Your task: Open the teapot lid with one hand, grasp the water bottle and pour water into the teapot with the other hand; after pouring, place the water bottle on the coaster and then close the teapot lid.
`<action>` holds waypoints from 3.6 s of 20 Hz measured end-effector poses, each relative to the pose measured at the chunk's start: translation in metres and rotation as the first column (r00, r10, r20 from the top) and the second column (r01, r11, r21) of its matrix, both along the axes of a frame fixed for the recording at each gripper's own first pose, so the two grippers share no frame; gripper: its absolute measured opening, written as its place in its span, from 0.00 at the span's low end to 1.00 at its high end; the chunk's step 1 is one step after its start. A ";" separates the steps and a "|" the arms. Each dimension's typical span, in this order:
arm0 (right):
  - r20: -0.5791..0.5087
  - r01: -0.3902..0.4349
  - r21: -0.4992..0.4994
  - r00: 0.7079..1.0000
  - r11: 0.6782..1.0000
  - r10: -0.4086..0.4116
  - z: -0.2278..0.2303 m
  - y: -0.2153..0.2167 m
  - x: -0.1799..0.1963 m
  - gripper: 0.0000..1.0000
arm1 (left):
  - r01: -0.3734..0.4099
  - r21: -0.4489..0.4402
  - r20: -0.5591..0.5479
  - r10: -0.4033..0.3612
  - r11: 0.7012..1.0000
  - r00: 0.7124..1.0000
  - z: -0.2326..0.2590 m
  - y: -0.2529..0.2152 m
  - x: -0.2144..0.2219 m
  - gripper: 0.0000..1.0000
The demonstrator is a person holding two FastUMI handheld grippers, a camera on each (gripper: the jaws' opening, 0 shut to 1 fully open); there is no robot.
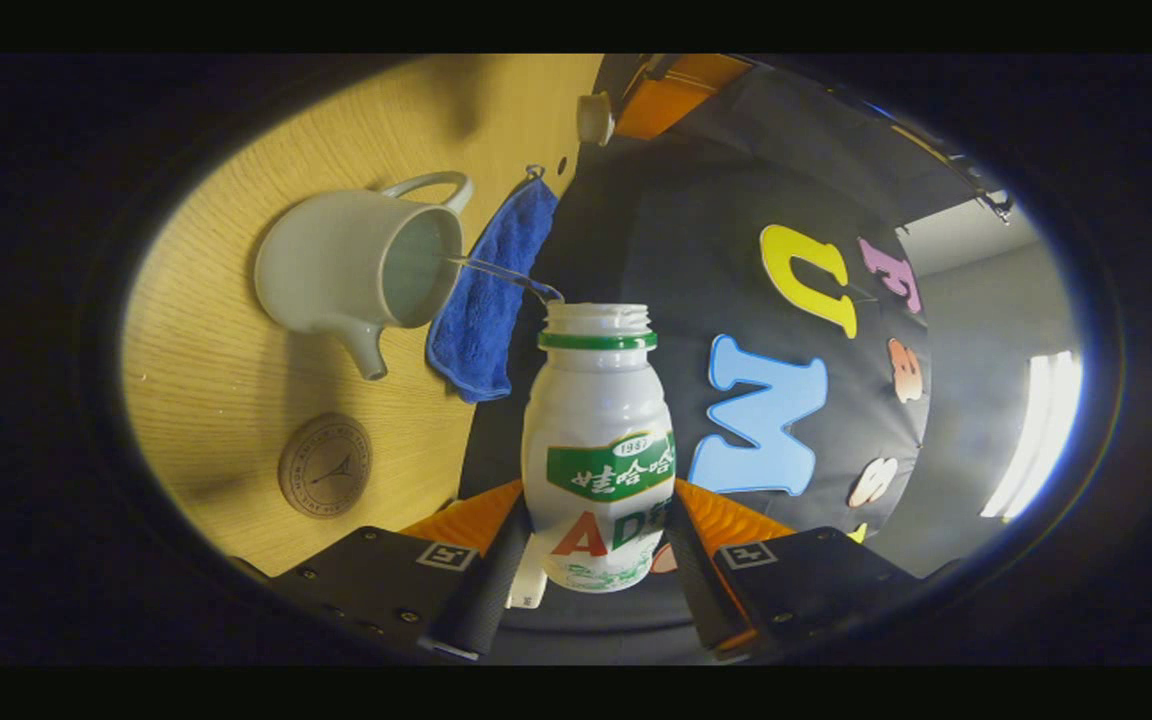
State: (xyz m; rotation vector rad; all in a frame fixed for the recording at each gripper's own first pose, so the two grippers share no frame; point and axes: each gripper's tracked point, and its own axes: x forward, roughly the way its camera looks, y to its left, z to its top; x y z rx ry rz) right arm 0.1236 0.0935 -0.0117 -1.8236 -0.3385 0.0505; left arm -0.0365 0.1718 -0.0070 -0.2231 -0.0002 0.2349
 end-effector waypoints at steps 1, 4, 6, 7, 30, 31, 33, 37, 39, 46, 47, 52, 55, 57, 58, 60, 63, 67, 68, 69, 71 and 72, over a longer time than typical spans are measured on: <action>0.001 -0.001 -0.003 1.000 1.000 0.001 0.000 0.000 0.000 0.73 | 0.001 0.000 -0.001 -0.001 1.000 1.000 -0.001 0.000 0.000 0.17; 0.006 -0.001 -0.014 1.000 1.000 0.001 0.001 0.000 -0.001 0.73 | 0.002 0.001 -0.004 -0.002 1.000 1.000 -0.002 0.000 0.001 0.13; 0.010 -0.002 -0.021 1.000 1.000 0.002 0.002 0.000 0.000 0.73 | 0.003 0.000 -0.005 -0.003 1.000 1.000 -0.001 0.000 0.001 0.13; 0.013 -0.002 -0.025 1.000 1.000 0.002 0.002 -0.001 0.000 0.73 | 0.004 0.000 -0.005 -0.004 1.000 1.000 -0.001 0.000 0.001 0.17; 0.074 -0.008 -0.126 0.997 0.992 0.018 0.004 0.001 -0.001 0.73 | 0.015 -0.009 -0.010 -0.015 1.000 1.000 -0.002 -0.001 0.000 0.17; 0.076 -0.008 -0.130 0.997 0.991 0.018 0.004 0.000 -0.002 0.73 | 0.015 -0.009 -0.010 -0.015 1.000 1.000 -0.003 -0.001 0.001 0.13; 0.078 -0.008 -0.138 0.997 0.990 0.019 0.004 0.000 -0.001 0.73 | 0.014 -0.009 -0.010 -0.014 1.000 1.000 -0.003 -0.001 0.001 0.13; 0.087 -0.009 -0.154 0.996 0.988 0.023 0.005 0.000 -0.002 0.73 | 0.014 -0.011 -0.010 -0.014 1.000 1.000 -0.004 -0.001 0.001 0.17; 0.089 -0.009 -0.161 0.996 0.987 0.024 0.005 0.000 -0.001 0.73 | 0.015 -0.012 -0.012 -0.015 1.000 1.000 -0.003 -0.002 0.001 0.13; 0.096 -0.019 -0.183 0.995 0.983 0.037 0.005 0.002 -0.003 0.73 | 0.018 -0.013 -0.015 -0.018 1.000 1.000 -0.004 -0.002 0.002 0.13; 0.099 -0.021 -0.189 0.994 0.982 0.040 0.005 0.003 -0.004 0.73 | 0.017 -0.013 -0.015 -0.018 1.000 1.000 -0.004 -0.002 0.001 0.13; 0.107 -0.030 -0.209 0.993 0.977 0.054 0.003 0.005 -0.005 0.73 | 0.018 -0.015 -0.014 -0.018 1.000 1.000 -0.004 -0.002 0.001 0.13; 0.109 -0.041 -0.227 0.992 0.973 0.067 0.001 0.007 -0.008 0.73 | 0.019 -0.018 -0.013 -0.019 1.000 1.000 -0.003 -0.002 0.001 0.13; 0.107 -0.051 -0.244 0.991 0.968 0.079 -0.002 0.009 -0.012 0.73 | 0.018 -0.019 -0.012 -0.019 1.000 1.000 -0.004 -0.002 0.001 0.13; 0.109 -0.054 -0.253 0.991 0.966 0.084 -0.003 0.010 -0.014 0.73 | 0.019 -0.021 -0.011 -0.019 1.000 1.000 -0.004 -0.002 0.001 0.13; 0.108 -0.055 -0.263 0.990 0.963 0.086 -0.006 0.011 -0.018 0.73 | 0.020 -0.024 -0.010 -0.021 1.000 1.000 -0.003 -0.003 0.001 0.13; 0.107 -0.061 -0.267 0.990 0.962 0.093 -0.007 0.014 -0.021 0.73 | 0.022 -0.027 -0.010 -0.022 0.999 1.000 -0.003 -0.002 0.001 0.13; 0.105 -0.062 -0.273 0.990 0.960 0.094 -0.007 0.010 -0.021 0.73 | 0.022 -0.034 -0.007 -0.022 0.999 1.000 -0.003 -0.002 0.000 0.17; 0.102 -0.063 -0.267 0.990 0.962 0.093 -0.007 0.011 -0.022 0.73 | 0.022 -0.035 -0.007 -0.022 0.999 1.000 -0.003 -0.003 0.000 0.17; 0.096 -0.065 -0.255 0.991 0.965 0.092 -0.007 0.012 -0.023 0.73 | 0.022 -0.036 -0.006 -0.022 0.999 1.000 -0.003 -0.003 0.000 0.17; 0.070 -0.068 -0.198 0.994 0.978 0.083 -0.006 0.010 -0.022 0.73 | 0.019 -0.039 -0.005 -0.020 0.999 1.000 -0.003 -0.003 0.000 0.17; 0.051 -0.065 -0.146 0.996 0.987 0.073 -0.004 0.008 -0.020 0.73 | 0.020 -0.042 -0.003 -0.020 0.999 1.000 -0.002 -0.003 0.001 0.13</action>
